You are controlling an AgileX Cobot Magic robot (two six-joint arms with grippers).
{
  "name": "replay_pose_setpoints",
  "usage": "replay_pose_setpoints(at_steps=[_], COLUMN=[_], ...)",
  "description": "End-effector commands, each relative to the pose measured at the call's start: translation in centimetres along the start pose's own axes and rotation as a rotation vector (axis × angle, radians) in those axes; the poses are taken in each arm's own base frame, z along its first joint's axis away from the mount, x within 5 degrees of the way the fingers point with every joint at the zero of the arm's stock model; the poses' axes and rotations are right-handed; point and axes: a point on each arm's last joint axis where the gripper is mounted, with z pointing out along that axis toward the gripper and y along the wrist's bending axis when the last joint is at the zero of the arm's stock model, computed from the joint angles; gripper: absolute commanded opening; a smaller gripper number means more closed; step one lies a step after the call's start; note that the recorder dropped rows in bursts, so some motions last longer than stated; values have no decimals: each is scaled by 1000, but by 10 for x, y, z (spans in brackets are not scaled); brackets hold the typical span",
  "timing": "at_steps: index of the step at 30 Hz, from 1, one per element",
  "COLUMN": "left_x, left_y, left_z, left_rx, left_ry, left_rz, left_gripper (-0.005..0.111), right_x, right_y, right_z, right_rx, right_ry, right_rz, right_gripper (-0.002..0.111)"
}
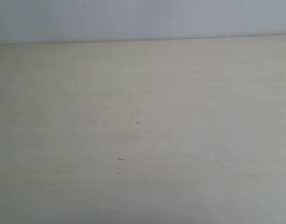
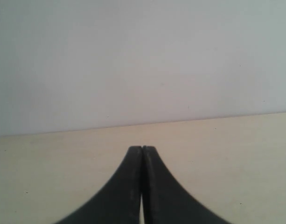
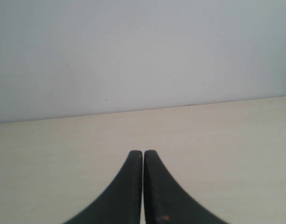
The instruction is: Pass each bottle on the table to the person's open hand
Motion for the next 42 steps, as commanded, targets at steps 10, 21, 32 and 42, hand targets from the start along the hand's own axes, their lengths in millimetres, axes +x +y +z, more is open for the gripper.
replay_pose_setpoints(at_steps=[10,21,32,42], left_x=[1,1,1,1], left_y=[0,0,0,0], left_z=[0,0,0,0], left_rx=[-2,-2,-2,-2], left_ry=[4,4,4,4], left_rz=[-12,-12,-12,-12], left_gripper=[0,0,0,0], right_x=[1,0,0,0], right_y=[0,0,0,0], right_z=[0,0,0,0], right_rx=[5,3,4,4], right_ry=[1,-19,-16,-16], right_rz=[-4,-2,-2,-2], right_gripper=[1,1,1,1])
